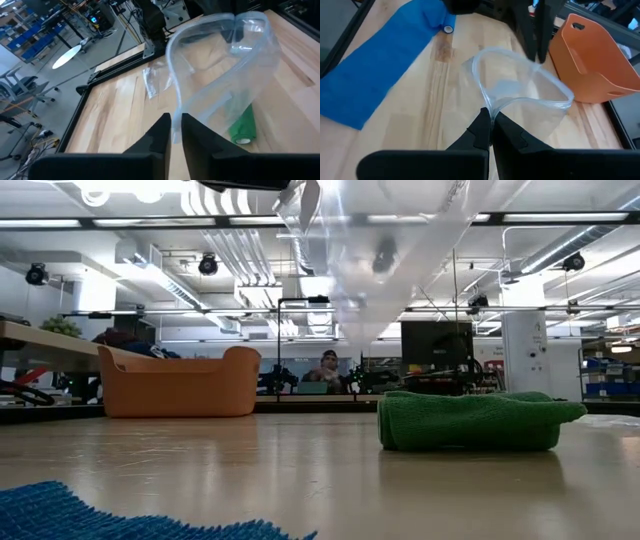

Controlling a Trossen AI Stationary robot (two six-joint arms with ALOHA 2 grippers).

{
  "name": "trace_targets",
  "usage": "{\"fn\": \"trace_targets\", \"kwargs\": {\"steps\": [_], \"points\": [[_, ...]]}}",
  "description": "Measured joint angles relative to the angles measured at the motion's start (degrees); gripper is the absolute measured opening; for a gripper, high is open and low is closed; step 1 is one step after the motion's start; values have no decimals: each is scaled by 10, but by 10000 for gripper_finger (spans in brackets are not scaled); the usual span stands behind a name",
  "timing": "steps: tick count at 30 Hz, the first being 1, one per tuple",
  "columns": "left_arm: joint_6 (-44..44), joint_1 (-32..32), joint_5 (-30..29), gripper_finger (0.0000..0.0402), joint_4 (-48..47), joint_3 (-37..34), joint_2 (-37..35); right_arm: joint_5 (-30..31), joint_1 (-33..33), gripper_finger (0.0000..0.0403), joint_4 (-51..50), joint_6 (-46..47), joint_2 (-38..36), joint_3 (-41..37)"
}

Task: Roll bandage
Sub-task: Put the rolled green bandage into the transparent zip bag

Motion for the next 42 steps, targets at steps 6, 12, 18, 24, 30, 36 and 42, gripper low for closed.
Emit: {"fn": "trace_targets", "kwargs": {"steps": [6, 12, 18, 24, 30, 36, 42], "points": [[-9, -19, 0, 81, -26, 0, -41, 0, 8, 2, -2, -1, 0, 0], [-14, -38, 15, 144, -29, 0, -47, 0, 10, 2, -2, -5, 0, 0], [-14, -34, 16, 186, -34, 0, -37, 0, 10, 2, -2, -6, 0, 0], [-14, -34, 16, 166, -36, 0, -36, 0, 10, 2, -1, -12, 0, 0], [-14, -34, 26, 79, -50, -1, -35, 0, 10, 2, -1, -11, 0, 0], [-2, -34, 26, 10, -50, -1, -35, 0, 10, 2, 7, -11, 0, 0], [-1, -34, 27, 2, -48, -1, -35, 0, 2, 2, 36, -29, 0, 0]]}}
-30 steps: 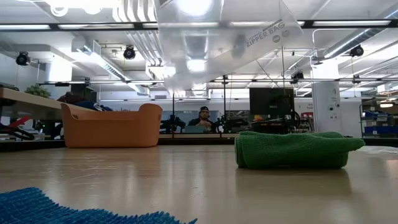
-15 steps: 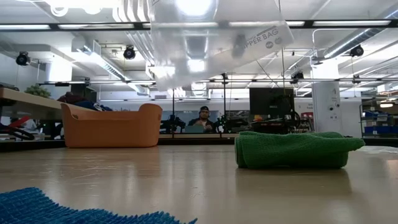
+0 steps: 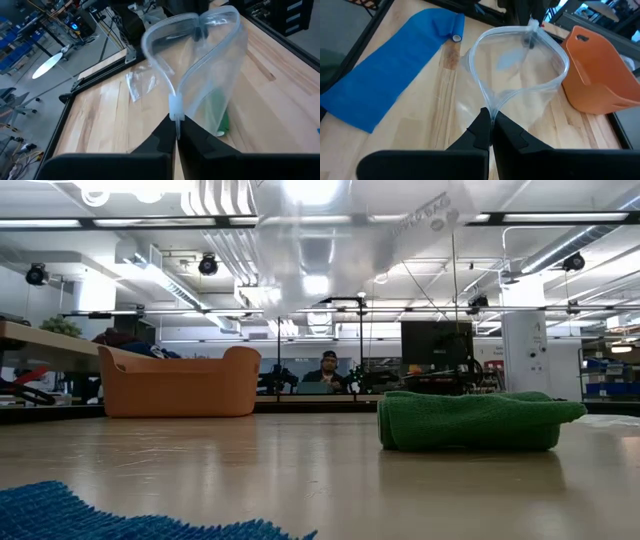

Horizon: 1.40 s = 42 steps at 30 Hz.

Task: Roll bandage
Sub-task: Put the rolled green bandage into the transparent zip bag

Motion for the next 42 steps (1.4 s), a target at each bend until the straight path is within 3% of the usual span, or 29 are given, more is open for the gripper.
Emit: {"fn": "trace_targets", "kwargs": {"steps": [10, 15, 20, 26, 35, 42], "points": [[5, 0, 35, 1, -5, 33, 23, 0, -44, 2, 16, 0, 0, 0], [-22, 0, 11, 0, -52, 52, 28, -9, -49, 2, 31, -17, 0, 0], [-60, 0, -36, 0, -81, 64, 28, -64, -50, 2, 71, -48, 0, 0], [-63, 0, -1, 0, -82, 66, 29, -76, -63, 2, 99, -34, 1, -1], [-63, 0, -1, 0, -82, 66, 29, -77, -85, 2, 102, -4, 1, -21], [-51, 7, -3, 0, -81, 66, 52, -80, -93, 2, 160, -16, 1, -35]]}}
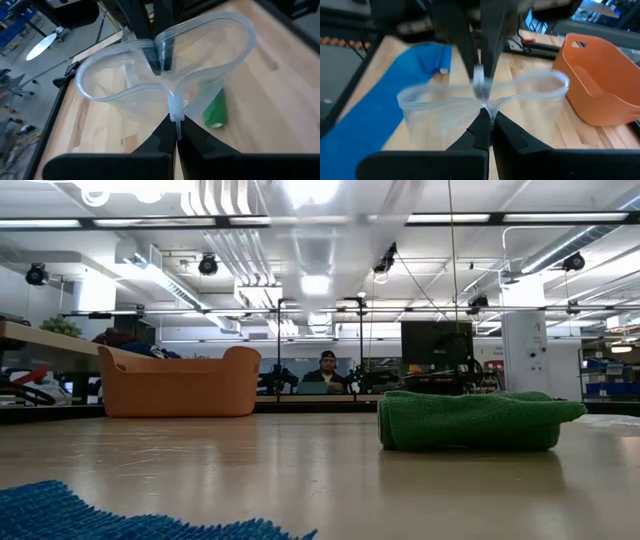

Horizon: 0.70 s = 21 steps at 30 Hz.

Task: Roll bandage
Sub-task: Put the rolled green bandage into the transparent zip bag

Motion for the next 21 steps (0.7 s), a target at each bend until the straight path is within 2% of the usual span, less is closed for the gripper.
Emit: {"fn": "trace_targets", "kwargs": {"steps": [21], "points": [[24, 9, -2, 0, 61, 0, 10, 0, -8, 2, 31, -4, 0, -26]]}}
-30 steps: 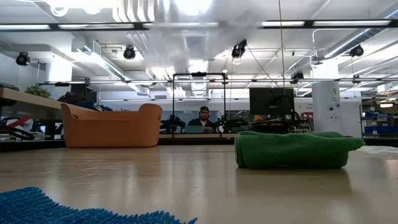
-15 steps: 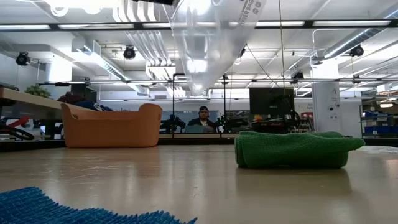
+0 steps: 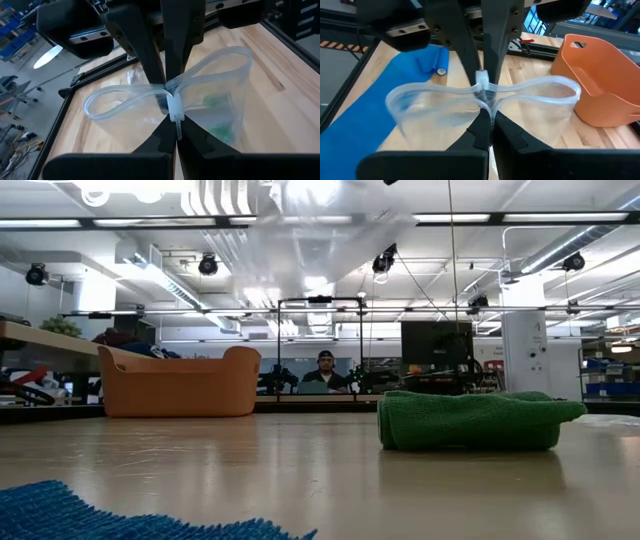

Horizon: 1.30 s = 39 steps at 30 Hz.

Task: Roll bandage
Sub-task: Put the rolled green bandage into the transparent zip bag

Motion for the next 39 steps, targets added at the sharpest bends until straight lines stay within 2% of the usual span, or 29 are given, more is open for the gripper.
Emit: {"fn": "trace_targets", "kwargs": {"steps": [10, 20, 25, 30, 39], "points": [[0, 0, 0, 0, 1, 0, 0, 0, 1, 2, -10, -10, 0, 0], [-12, 0, 1, 0, -39, 0, -2, -1, 13, 3, -188, 60, -9, 37], [-17, 0, 2, 0, -48, 0, 0, -1, 21, 10, -201, 57, -9, 37], [-15, 2, 5, 0, -59, 0, 5, -1, 33, 60, -202, 45, -9, 38], [-21, 2, 15, 0, -74, 0, 4, -3, 57, 192, -251, 82, -12, 38]]}}
